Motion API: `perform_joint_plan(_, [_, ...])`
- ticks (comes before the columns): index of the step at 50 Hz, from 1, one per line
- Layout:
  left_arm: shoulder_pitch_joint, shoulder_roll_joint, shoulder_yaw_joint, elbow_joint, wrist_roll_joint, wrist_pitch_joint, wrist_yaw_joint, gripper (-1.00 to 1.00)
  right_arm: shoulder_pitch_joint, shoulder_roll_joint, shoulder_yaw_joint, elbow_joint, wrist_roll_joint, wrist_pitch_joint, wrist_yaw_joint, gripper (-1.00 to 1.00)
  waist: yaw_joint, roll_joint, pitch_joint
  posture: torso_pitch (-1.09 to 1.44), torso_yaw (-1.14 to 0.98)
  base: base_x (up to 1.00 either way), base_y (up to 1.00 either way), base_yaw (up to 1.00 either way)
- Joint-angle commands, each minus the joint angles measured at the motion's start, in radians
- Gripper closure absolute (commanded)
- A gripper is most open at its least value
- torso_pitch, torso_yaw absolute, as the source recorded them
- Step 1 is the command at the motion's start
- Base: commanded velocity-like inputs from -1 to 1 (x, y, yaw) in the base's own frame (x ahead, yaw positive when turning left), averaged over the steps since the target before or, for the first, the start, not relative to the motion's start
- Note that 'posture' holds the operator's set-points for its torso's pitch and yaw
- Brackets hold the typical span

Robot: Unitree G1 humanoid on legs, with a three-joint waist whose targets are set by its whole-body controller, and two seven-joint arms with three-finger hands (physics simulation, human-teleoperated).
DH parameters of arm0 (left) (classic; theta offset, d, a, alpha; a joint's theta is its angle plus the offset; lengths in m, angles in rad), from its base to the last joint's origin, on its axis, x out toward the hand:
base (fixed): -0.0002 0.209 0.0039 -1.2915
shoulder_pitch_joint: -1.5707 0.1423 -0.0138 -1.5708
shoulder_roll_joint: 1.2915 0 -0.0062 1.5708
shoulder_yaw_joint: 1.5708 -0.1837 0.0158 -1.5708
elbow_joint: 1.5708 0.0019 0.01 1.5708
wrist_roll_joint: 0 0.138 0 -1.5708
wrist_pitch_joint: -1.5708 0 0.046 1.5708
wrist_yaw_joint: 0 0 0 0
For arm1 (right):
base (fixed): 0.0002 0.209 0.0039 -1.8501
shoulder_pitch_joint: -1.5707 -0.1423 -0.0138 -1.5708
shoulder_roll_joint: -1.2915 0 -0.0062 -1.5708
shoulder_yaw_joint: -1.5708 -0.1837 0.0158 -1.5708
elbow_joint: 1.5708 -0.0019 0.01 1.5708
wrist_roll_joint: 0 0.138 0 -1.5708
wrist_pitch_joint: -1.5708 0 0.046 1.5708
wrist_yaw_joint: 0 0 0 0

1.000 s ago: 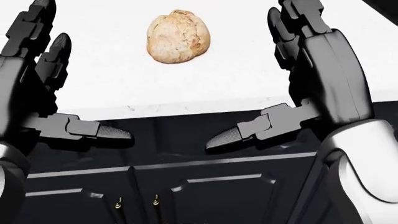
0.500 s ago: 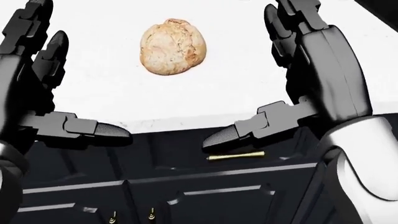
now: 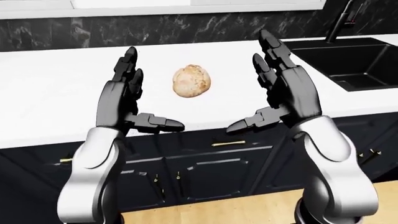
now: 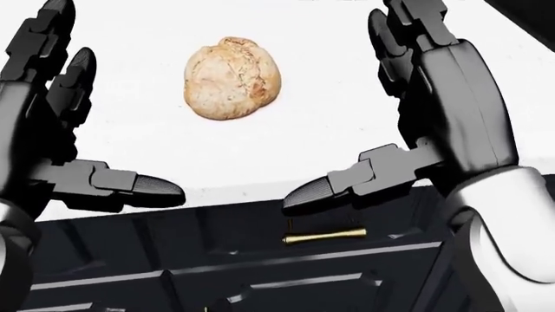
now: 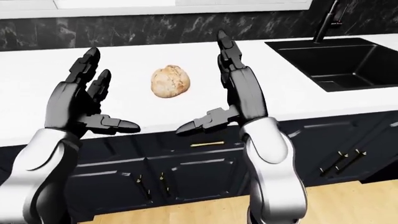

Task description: Place the bread and cheese on the cutting board.

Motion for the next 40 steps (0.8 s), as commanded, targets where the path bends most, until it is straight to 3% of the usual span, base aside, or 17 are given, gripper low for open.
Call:
perform_joint_plan(1, [-0.016,0.002,0.000,-0.019,-0.002,-0.025,-0.001,-1.00,-0.016,-0.004,-0.008,-0.013,-0.005,-0.020,-0.006,-1.00,-0.001,-0.019,-0.013,0.00,0.00,0.08,0.00,0.00])
perform_joint_plan(2, [-0.017,0.002,-0.001,-0.020,-0.002,-0.024,-0.001,-1.00,-0.016,-0.004,-0.008,-0.014,-0.004,-0.020,-0.006,-1.00,-0.009,0.021,-0.010,0.00,0.00,0.08,0.00,0.00])
perform_joint_plan(3, [-0.017,0.002,-0.001,-0.020,-0.001,-0.024,-0.001,-1.00,-0.016,-0.004,-0.008,-0.013,-0.004,-0.020,-0.006,-1.00,-0.002,0.005,-0.011,0.00,0.00,0.08,0.00,0.00])
perform_joint_plan(7, [-0.016,0.001,-0.002,-0.018,0.000,-0.027,-0.001,-1.00,-0.014,-0.004,-0.009,-0.015,-0.003,-0.020,-0.006,-1.00,-0.005,0.030,-0.010,0.00,0.00,0.08,0.00,0.00])
perform_joint_plan(10, [-0.018,0.001,-0.003,-0.022,0.001,-0.022,-0.001,-1.00,-0.012,-0.004,-0.012,-0.015,-0.001,-0.021,-0.007,-1.00,-0.007,0.062,0.005,0.00,0.00,0.08,0.00,0.00])
perform_joint_plan(12, [-0.020,0.002,-0.003,-0.020,0.002,-0.022,-0.001,-1.00,-0.014,-0.004,-0.013,-0.017,0.001,-0.019,-0.007,-1.00,-0.012,0.100,-0.001,0.00,0.00,0.08,0.00,0.00])
perform_joint_plan(13, [-0.021,0.002,-0.003,-0.021,0.002,-0.021,-0.001,-1.00,-0.015,-0.005,-0.014,-0.016,0.002,-0.018,-0.008,-1.00,-0.015,0.133,-0.010,0.00,0.00,0.09,0.00,0.00])
perform_joint_plan(14, [-0.021,0.001,-0.004,-0.021,0.003,-0.020,-0.001,-1.00,-0.017,-0.006,-0.014,-0.016,0.002,-0.018,-0.008,-1.00,-0.022,0.138,-0.021,0.00,0.00,0.09,0.00,0.00])
perform_joint_plan(15, [-0.023,0.001,-0.004,-0.020,0.003,-0.019,-0.001,-1.00,-0.017,-0.006,-0.012,-0.014,0.002,-0.020,-0.008,-1.00,-0.008,0.119,-0.010,0.00,0.00,0.09,0.00,0.00])
perform_joint_plan(16, [-0.024,0.001,-0.005,-0.020,0.003,-0.017,-0.001,-1.00,-0.015,-0.007,-0.011,-0.013,0.002,-0.023,-0.008,-1.00,-0.014,0.127,-0.004,0.00,0.00,0.09,0.00,0.00])
perform_joint_plan(23, [-0.026,0.001,-0.003,-0.016,0.004,-0.020,-0.004,-1.00,-0.024,-0.010,-0.007,-0.012,-0.002,-0.019,-0.006,-1.00,-0.005,0.063,-0.002,0.00,0.00,0.10,0.00,0.00])
perform_joint_plan(25, [-0.028,0.002,-0.001,-0.017,0.003,-0.017,-0.004,-1.00,-0.027,-0.010,-0.005,-0.011,-0.004,-0.017,-0.006,-1.00,-0.001,0.025,-0.005,0.00,0.00,0.11,0.00,0.00])
perform_joint_plan(26, [-0.028,0.004,0.001,-0.018,0.003,-0.016,-0.005,-1.00,-0.029,-0.009,-0.004,-0.009,-0.005,-0.017,-0.006,-1.00,-0.001,-0.009,-0.017,0.00,0.00,0.10,0.00,0.00])
perform_joint_plan(35, [-0.030,0.005,0.001,-0.016,-0.001,-0.015,-0.003,-1.00,-0.029,-0.007,-0.001,-0.005,-0.012,-0.022,0.001,-1.00,-0.006,0.054,0.004,0.00,0.00,0.10,0.00,0.00])
perform_joint_plan(37, [-0.034,0.006,0.001,-0.022,-0.001,-0.006,-0.002,-1.00,-0.024,-0.007,0.000,-0.007,-0.014,-0.026,0.002,-1.00,-0.011,0.085,0.003,0.00,0.00,0.10,0.00,0.00])
perform_joint_plan(39, [-0.035,0.007,0.000,-0.022,0.000,-0.005,-0.001,-1.00,-0.025,-0.007,0.000,-0.010,-0.015,-0.024,0.003,-1.00,-0.016,0.149,-0.014,0.00,0.00,0.11,0.00,0.00])
perform_joint_plan(40, [-0.034,0.006,-0.002,-0.021,0.000,-0.007,-0.001,-1.00,-0.025,-0.007,-0.001,-0.012,-0.016,-0.023,0.004,-1.00,-0.006,0.109,-0.009,0.00,0.00,0.09,0.00,0.00])
